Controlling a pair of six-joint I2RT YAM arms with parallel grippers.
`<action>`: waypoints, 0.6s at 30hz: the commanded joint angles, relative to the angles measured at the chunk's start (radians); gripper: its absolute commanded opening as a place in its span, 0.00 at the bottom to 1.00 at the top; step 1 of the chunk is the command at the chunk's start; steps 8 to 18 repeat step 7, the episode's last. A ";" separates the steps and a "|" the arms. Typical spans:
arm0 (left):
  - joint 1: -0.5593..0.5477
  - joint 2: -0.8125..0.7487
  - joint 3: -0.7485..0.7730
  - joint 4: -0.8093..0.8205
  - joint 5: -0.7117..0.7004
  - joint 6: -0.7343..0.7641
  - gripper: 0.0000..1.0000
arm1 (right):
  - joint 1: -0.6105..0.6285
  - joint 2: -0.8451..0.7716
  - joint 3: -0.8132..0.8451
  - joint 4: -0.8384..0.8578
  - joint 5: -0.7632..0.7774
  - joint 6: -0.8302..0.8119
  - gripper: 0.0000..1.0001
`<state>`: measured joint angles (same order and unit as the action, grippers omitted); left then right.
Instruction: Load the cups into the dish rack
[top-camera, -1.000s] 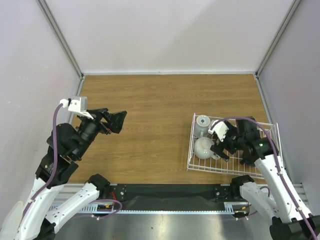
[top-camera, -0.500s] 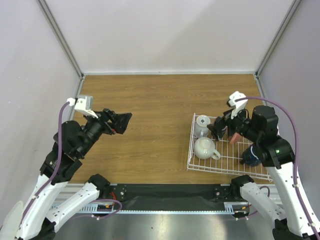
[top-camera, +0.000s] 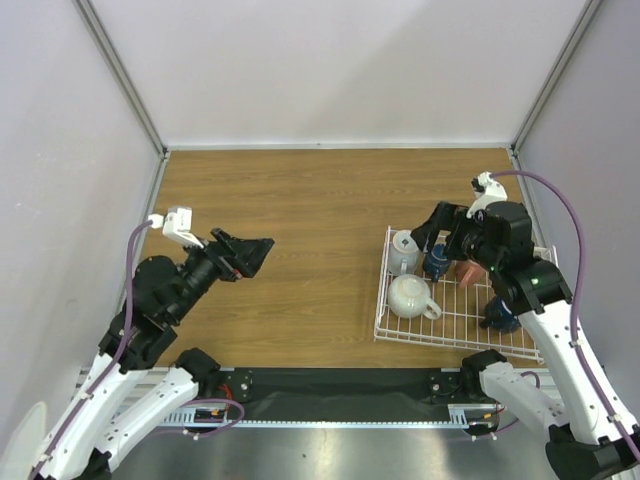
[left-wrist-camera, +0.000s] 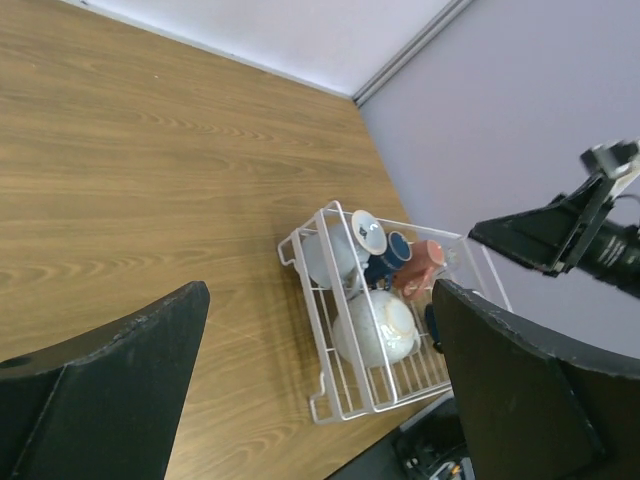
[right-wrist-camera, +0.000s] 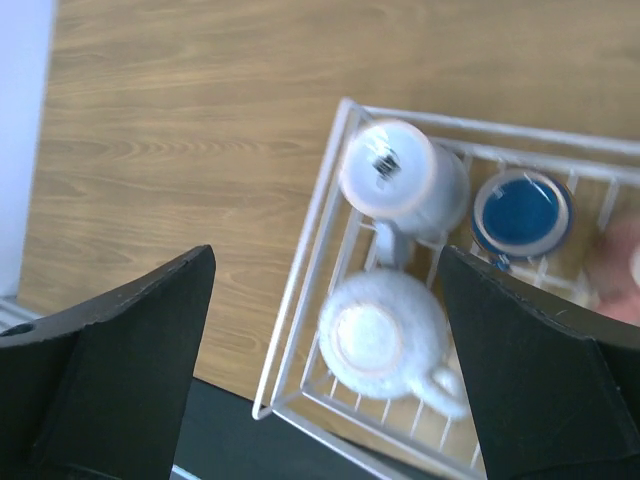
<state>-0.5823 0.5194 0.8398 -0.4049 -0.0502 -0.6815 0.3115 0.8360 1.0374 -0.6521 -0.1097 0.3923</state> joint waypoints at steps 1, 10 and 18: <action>0.015 -0.045 -0.060 0.115 0.016 -0.130 1.00 | 0.006 -0.049 0.001 -0.084 0.108 0.103 1.00; 0.024 -0.185 -0.255 0.239 0.007 -0.390 1.00 | 0.006 -0.195 -0.121 -0.048 0.058 0.180 1.00; 0.024 -0.185 -0.255 0.239 0.007 -0.390 1.00 | 0.006 -0.195 -0.121 -0.048 0.058 0.180 1.00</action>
